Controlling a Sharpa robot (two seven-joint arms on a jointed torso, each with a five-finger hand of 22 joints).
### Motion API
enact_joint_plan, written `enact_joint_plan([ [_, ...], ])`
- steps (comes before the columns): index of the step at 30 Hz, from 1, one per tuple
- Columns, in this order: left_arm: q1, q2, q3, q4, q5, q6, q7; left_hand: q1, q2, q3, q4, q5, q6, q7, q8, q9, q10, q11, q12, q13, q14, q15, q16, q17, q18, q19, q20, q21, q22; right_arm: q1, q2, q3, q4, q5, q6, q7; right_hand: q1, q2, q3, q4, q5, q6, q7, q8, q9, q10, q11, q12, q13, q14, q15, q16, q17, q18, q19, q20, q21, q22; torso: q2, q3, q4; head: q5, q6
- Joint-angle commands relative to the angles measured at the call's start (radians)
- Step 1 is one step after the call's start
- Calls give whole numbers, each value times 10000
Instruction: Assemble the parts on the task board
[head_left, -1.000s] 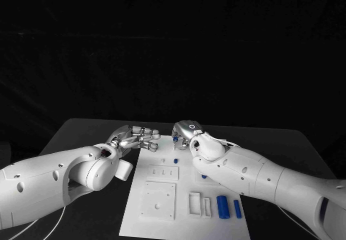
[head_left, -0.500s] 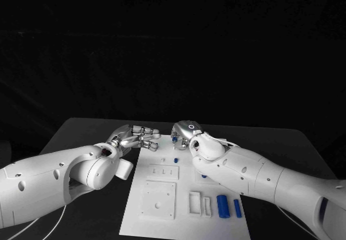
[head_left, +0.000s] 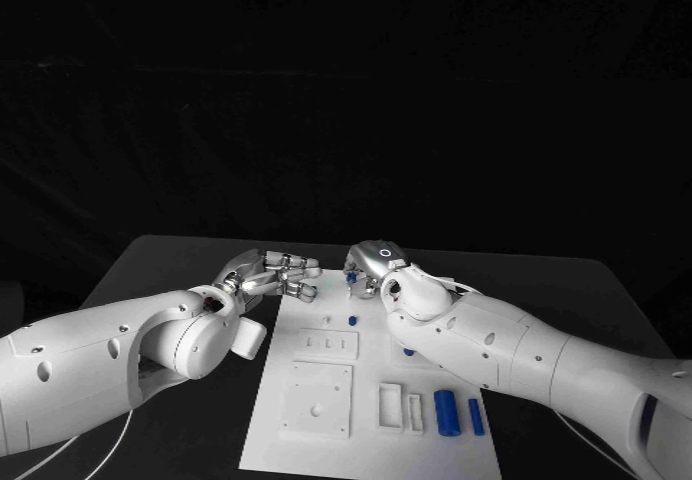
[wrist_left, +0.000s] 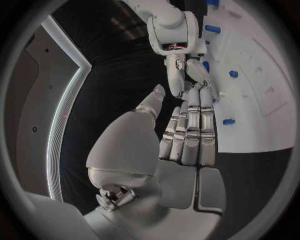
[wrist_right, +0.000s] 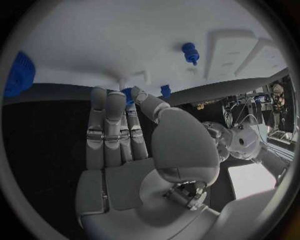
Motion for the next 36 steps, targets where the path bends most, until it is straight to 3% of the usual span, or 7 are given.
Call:
enact_joint_plan([
  [1, 22, -1, 10, 33, -28, 105, 39, 45, 16, 17, 38, 3, -92, -9, -16, 11, -81, 2, -6, 12, 24, -20, 20, -16, 121, -66, 27, 61, -9, -75, -88, -37, -19, -116, 233, -306, 32, 96, 57, -33, 36, 72, 11, 41, 13, 109, -66, 35, 18, 8, -57, -18, 8, 127, -26, -70, 85, 216, 21, 0, -1, -53, 18],
  [22, 22, -31, 10, -2, -28, 92, 53, 45, 16, 17, 38, 3, -92, -9, -16, 11, -81, 2, -6, 12, 24, -20, 20, -16, 121, -66, 27, 61, -9, -76, -138, -37, 85, 55, 229, -182, -168, -188, 93, 26, 98, -398, 123, 10, -52, -427, 91, 36, 12, -63, 51, -100, -63, 95, -165, -13, 82, 183, 8, -10, -18, -37, 21],
  [25, 22, -29, 10, 0, -28, 93, 52, 45, 16, 17, 38, 3, -92, -9, -16, 11, -81, 2, -6, 12, 24, -20, 20, -16, 121, -66, 27, 61, -9, -75, -134, -37, 54, 296, 273, -20, -555, -708, -437, 383, 116, -1445, 243, 5, -83, -1641, 420, 30, 9, -73, 342, -220, -175, 219, -171, 333, -231, -85, 1, -18, -9, -40, 15],
  [27, 22, -31, 10, -1, -28, 91, 51, 45, 16, 17, 38, 3, -92, -9, -16, 11, -81, 2, -6, 12, 24, -20, 20, -16, 121, -66, 27, 61, -9, -75, -145, -37, 45, 435, 250, 66, -44, -709, -2107, 987, 218, -1880, 119, 71, -61, -2196, 571, 0, 33, -69, 419, -324, -335, 461, 125, 649, -832, -799, 6, -14, 1, -40, 20],
  [31, 23, -50, 10, -10, -28, 86, 52, 60, -6, 14, 28, 1, -147, -3, -19, 9, -102, 7, -7, 12, 23, -18, 19, -19, 122, -84, 30, 99, -49, -71, -258, -35, 122, 675, 11, 204, 417, -1187, -3512, 2232, 460, -2389, -91, 33, -74, -3040, 781, 52, 13, -204, 565, -391, -466, 363, 374, 649, -1375, -1499, 2, -11, -16, -25, 54],
  [34, 23, -72, 11, -22, -28, 81, 57, 60, -6, 14, 28, 1, -147, -3, -19, 9, -102, 7, -7, 12, 23, -18, 19, -19, 122, -84, 30, 99, -49, -60, -469, -3, 367, 781, -145, 268, 903, -1443, -4161, 3184, 749, -2848, 5, 8, -90, -3151, 805, 32, 5, -272, 569, -418, -569, 269, 354, 614, -1382, -1985, 1, -11, -22, -10, 63],
  [36, 24, -104, 11, -24, -28, 72, 61, 60, -6, 14, 28, 1, -147, -3, -19, 9, -102, 7, -7, 12, 23, -18, 19, -19, 122, -84, 30, 99, -49, -46, -674, 96, 627, 834, -187, 290, 934, -1433, -4291, 3256, 814, -2740, -7, 10, -87, -3088, 754, 38, 8, -250, 558, -402, -614, 293, 360, 657, -1360, -2182, -3, -4, -36, -5, 60],
])
